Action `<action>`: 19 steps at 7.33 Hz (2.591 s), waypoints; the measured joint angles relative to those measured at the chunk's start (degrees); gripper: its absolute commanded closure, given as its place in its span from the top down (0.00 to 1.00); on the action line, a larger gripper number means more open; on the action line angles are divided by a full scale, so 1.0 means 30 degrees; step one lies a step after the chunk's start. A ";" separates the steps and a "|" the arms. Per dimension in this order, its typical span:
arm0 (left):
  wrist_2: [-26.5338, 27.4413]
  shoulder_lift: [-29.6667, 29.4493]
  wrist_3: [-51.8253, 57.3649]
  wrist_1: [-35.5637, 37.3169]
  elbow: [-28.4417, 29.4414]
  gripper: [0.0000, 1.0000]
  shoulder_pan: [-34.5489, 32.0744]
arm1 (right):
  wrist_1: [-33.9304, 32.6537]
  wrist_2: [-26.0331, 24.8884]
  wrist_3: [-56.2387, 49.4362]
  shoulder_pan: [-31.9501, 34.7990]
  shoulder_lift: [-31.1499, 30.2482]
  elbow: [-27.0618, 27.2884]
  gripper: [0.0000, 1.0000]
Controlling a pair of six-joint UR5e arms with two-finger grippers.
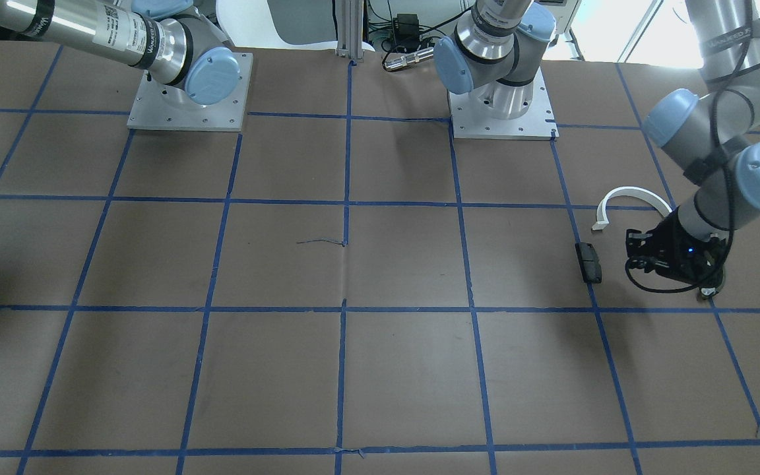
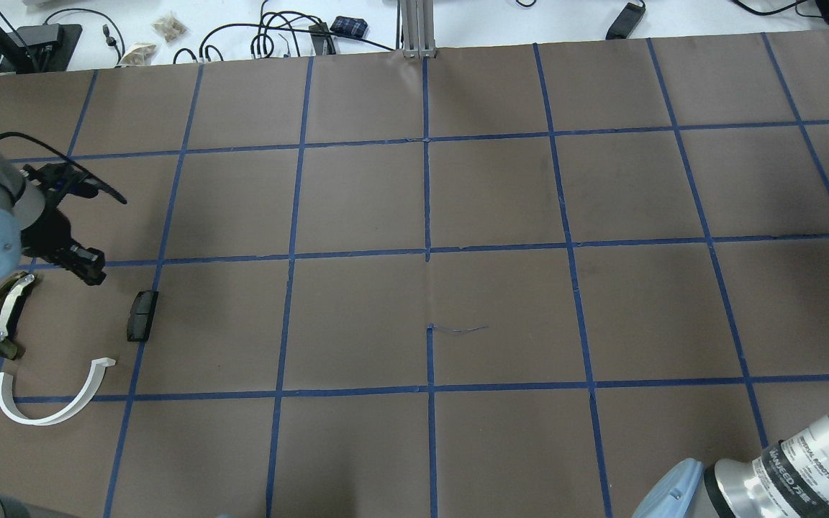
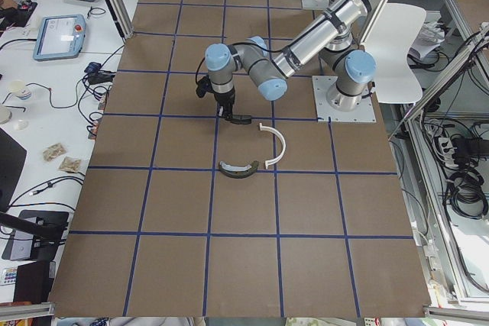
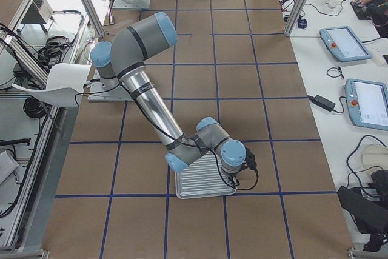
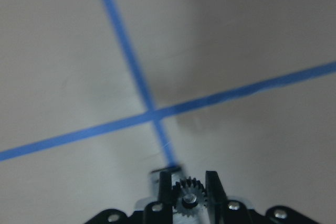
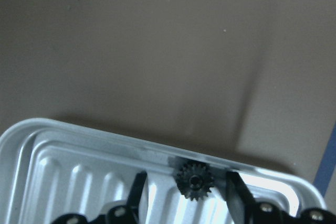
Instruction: Place bearing gear from tray to pile
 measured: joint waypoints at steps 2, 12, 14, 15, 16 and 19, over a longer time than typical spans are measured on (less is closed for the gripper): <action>-0.0616 -0.0310 0.1592 0.0662 -0.0988 0.00 0.2018 | 0.0069 0.0013 -0.0016 -0.0004 -0.0068 -0.0069 0.02; -0.3960 -0.0672 -0.2256 0.0154 0.1044 0.75 -0.2158 | 0.8091 0.0321 0.8366 0.8507 -0.5716 0.0126 0.01; -0.5892 -0.0777 -0.6158 0.0225 0.1175 0.75 -0.4272 | 0.8273 0.0424 1.5435 1.3194 -0.6101 0.0350 0.01; -0.6195 -0.0775 -0.8057 0.0471 0.1190 0.77 -0.5643 | 0.7747 0.0442 1.9103 1.5600 -0.5976 0.0585 0.01; -0.6305 -0.0761 -1.0166 0.0950 0.1238 0.77 -0.7094 | 0.6354 0.0440 2.2931 1.7817 -0.5737 0.1167 0.01; -0.6323 -0.0765 -1.5290 0.1721 0.1584 0.77 -1.0309 | -0.0367 0.0454 3.1199 2.2815 -0.4953 0.4807 0.06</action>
